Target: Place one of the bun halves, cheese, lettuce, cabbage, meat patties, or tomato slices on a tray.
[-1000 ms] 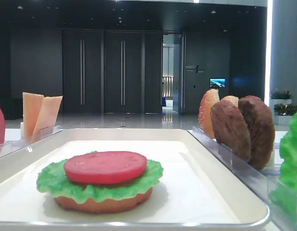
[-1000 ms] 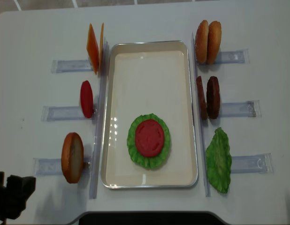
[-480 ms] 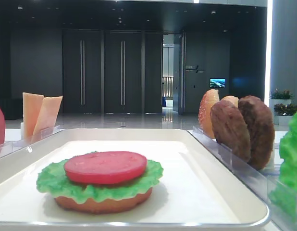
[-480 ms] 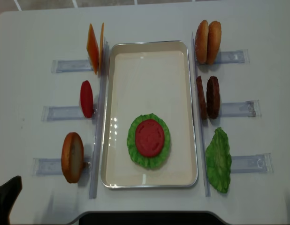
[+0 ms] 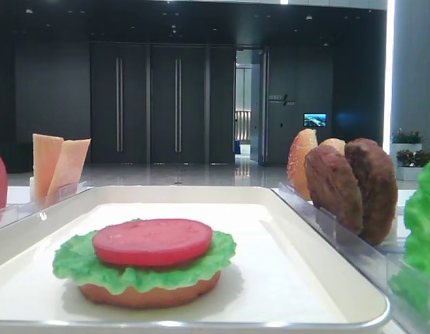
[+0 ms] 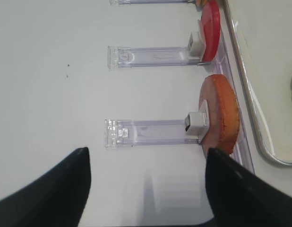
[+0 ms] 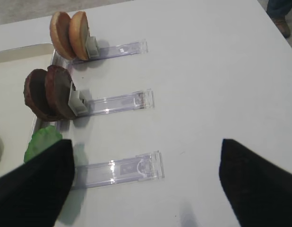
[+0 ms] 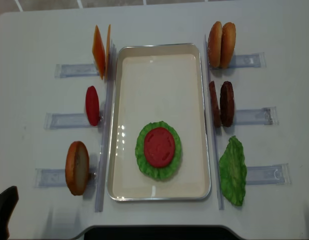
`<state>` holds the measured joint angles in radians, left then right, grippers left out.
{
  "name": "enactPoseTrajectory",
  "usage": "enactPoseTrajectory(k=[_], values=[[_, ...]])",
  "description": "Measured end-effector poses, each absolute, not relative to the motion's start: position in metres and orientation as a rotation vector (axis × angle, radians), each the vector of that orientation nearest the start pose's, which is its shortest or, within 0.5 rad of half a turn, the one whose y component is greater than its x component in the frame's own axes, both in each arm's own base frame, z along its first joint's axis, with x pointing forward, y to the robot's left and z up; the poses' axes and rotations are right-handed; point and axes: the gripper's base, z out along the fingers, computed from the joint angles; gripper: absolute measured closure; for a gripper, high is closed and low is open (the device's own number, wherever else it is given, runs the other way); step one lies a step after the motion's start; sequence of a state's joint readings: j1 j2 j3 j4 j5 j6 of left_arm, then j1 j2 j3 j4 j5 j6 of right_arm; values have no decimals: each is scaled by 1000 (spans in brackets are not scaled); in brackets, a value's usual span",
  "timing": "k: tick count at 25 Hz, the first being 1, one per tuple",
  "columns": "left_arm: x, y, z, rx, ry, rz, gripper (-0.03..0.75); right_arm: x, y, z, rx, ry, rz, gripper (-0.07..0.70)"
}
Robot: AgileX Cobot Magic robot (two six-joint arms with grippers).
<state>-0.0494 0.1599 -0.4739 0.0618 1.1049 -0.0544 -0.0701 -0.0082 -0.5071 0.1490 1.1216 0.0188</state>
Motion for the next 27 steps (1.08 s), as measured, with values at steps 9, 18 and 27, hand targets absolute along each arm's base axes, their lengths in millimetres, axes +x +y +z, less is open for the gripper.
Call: enactPoseTrajectory(k=[9, 18, 27], values=[[-2, 5, 267, -10, 2127, 11, 146, -9, 13, 275, 79, 2082, 148, 41], [-6, 5, 266, -4, 2103, 9, 146, -9, 13, 275, 79, 2082, 148, 41], [-6, 5, 266, -4, 2103, 14, 146, -9, 13, 275, 79, 2082, 148, 41]])
